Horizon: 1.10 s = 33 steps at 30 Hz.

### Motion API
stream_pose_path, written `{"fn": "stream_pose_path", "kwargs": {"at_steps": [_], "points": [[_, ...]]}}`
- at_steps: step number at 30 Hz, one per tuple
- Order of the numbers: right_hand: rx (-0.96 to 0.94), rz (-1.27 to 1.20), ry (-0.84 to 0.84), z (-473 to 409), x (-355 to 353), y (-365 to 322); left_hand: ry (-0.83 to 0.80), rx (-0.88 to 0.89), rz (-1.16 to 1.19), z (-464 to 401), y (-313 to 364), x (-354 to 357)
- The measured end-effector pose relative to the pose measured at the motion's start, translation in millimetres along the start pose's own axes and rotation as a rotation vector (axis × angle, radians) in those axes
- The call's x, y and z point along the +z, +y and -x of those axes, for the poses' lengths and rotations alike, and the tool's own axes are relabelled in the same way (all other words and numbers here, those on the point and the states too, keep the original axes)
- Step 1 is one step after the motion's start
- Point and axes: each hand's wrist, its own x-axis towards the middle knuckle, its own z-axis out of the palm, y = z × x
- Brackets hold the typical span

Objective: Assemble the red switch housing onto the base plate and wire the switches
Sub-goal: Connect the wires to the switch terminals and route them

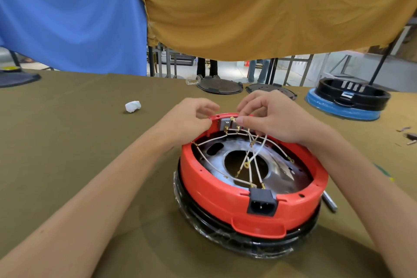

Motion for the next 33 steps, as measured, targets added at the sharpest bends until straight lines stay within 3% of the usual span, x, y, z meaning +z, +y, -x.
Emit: {"fn": "stream_pose_path", "kwargs": {"at_steps": [4,13,33], "points": [[-0.013,0.058,-0.04,2,-5,-2,-0.039,-0.027,-0.001,3,3,-4],[-0.029,0.072,-0.18,4,-3,-6,-0.021,0.091,-0.276,9,8,0],[0.034,-0.013,-0.207,6,6,0,0.053,0.171,-0.401,9,8,6]]}}
